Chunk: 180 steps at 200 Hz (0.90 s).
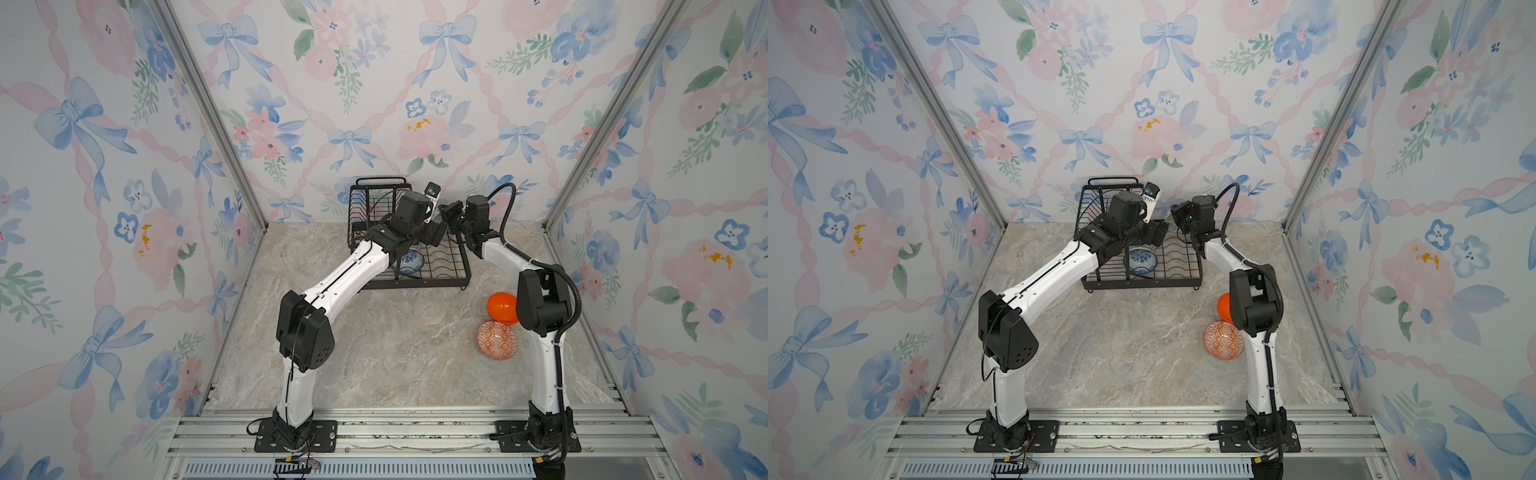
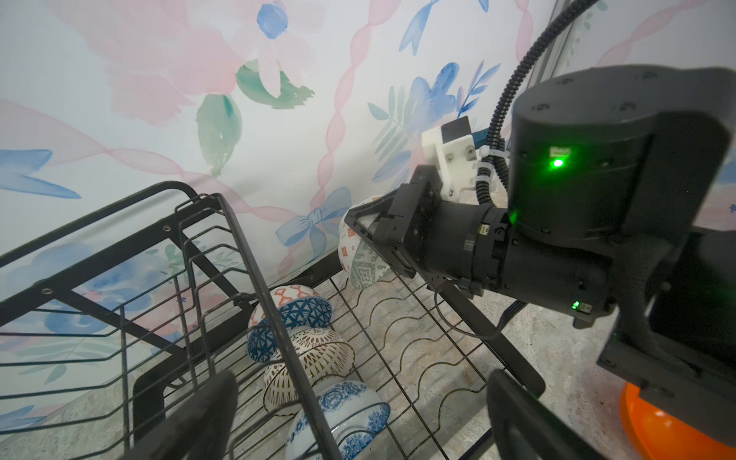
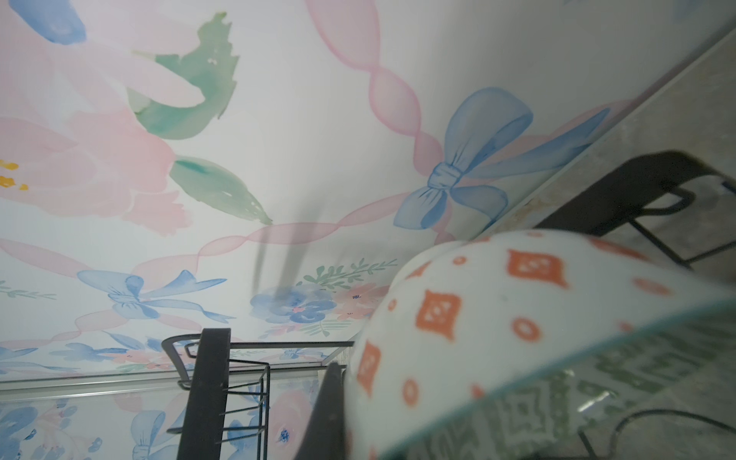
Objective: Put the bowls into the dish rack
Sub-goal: 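Lower the green bowl into the rack slot with the right while the left moves aside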
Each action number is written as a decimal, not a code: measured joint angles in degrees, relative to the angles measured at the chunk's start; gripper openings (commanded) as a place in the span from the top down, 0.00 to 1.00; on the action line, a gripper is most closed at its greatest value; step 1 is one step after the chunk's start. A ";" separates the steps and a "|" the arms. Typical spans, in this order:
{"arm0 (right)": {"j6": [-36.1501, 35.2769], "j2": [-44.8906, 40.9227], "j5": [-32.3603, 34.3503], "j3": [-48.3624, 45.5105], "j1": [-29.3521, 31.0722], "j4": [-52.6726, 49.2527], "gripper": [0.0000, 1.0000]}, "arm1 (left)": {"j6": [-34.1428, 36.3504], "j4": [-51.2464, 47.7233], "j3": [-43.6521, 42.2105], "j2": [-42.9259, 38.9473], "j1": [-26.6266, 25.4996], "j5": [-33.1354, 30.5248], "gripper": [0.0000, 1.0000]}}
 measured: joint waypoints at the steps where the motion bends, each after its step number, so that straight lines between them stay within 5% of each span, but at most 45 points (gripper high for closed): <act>1: -0.02 0.15 0.00 0.00 -0.04 0.13 1.00 | 0.00 0.00 0.02 0.07 0.00 0.00 0.02; 180: -1.73 8.94 0.24 1.92 0.94 8.63 1.00 | 0.44 0.00 -0.50 0.35 -1.86 -1.66 0.02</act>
